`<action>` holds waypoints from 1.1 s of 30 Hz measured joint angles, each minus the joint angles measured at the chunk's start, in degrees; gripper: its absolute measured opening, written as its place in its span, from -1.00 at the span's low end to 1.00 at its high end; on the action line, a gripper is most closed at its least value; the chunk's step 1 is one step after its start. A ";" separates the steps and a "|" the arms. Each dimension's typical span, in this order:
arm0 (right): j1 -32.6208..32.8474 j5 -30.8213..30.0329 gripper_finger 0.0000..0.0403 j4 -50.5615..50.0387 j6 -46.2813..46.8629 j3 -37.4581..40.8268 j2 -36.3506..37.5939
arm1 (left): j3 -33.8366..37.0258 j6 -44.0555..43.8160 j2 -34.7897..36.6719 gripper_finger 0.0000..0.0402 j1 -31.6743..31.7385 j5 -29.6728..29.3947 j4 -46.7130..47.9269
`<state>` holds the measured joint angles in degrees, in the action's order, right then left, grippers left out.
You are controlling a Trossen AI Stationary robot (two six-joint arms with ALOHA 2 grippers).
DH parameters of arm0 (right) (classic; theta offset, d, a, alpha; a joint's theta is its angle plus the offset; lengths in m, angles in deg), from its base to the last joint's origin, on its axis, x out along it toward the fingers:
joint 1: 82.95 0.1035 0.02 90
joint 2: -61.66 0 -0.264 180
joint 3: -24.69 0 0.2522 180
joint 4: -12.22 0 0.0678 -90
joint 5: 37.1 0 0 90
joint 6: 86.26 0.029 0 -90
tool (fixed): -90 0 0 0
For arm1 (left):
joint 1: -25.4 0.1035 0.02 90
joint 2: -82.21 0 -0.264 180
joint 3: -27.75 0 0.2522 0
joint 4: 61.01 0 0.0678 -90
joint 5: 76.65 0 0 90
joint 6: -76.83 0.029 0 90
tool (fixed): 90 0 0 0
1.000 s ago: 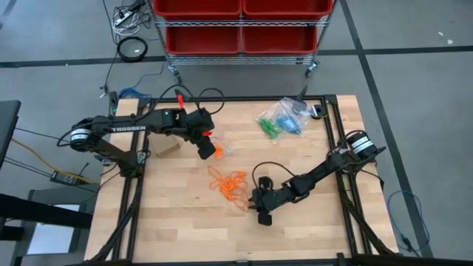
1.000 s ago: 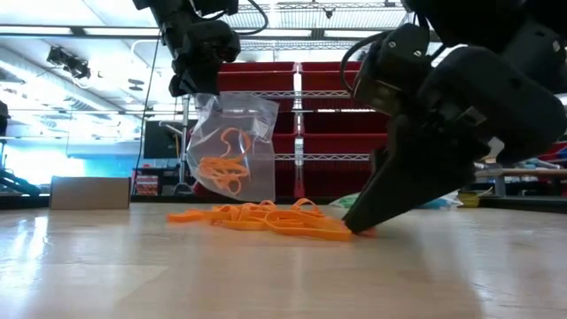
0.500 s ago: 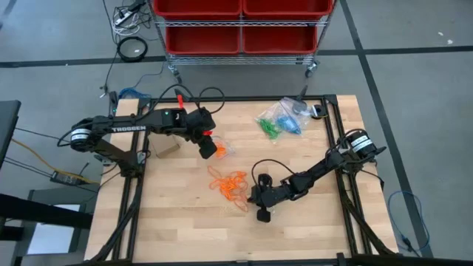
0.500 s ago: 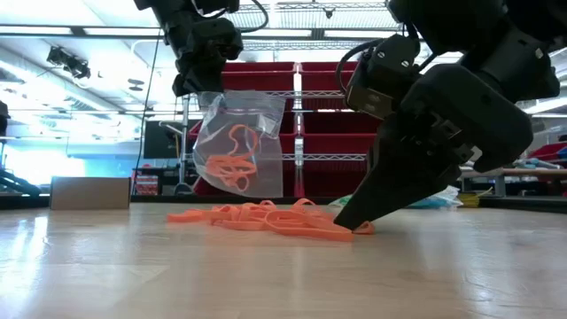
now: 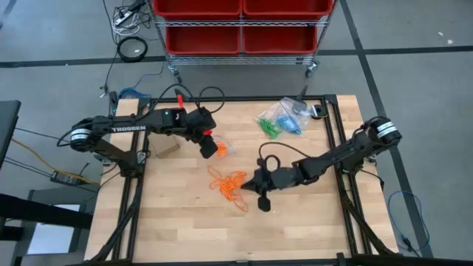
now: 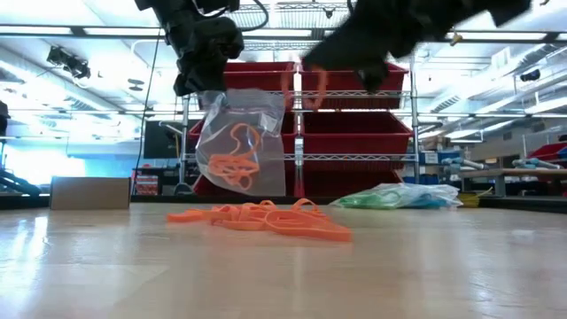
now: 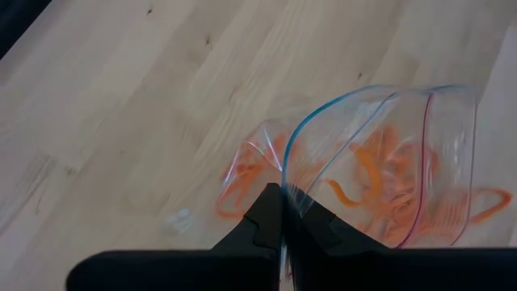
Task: Sort rubber bands
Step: Put the orange rubber band into the transparent zip bag
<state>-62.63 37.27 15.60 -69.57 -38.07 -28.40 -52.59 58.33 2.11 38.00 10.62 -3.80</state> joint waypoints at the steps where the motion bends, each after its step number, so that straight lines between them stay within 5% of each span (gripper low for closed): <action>1: -0.56 0.79 -1.00 0.00 -1.11 -1.03 0.26 | 0.00 0.00 0.00 -0.92 0.00 -0.01 -0.26; 13: -10.00 8.64 -1.00 -4.42 -9.32 -13.57 0.01 | 0.00 -0.22 0.00 -0.92 0.00 0.01 -0.30; 23: -16.97 17.06 -1.00 -5.76 -6.34 -14.34 -2.44 | 0.00 -0.26 0.02 -0.92 0.00 -0.01 -0.34; 33: -20.59 18.85 -1.00 -3.34 -5.79 -14.49 -5.92 | 0.00 -0.26 0.02 -0.92 0.00 0.01 -0.44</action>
<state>-83.22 56.12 12.26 -75.36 -52.55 -34.32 -52.59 58.07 2.14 38.00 10.63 -4.23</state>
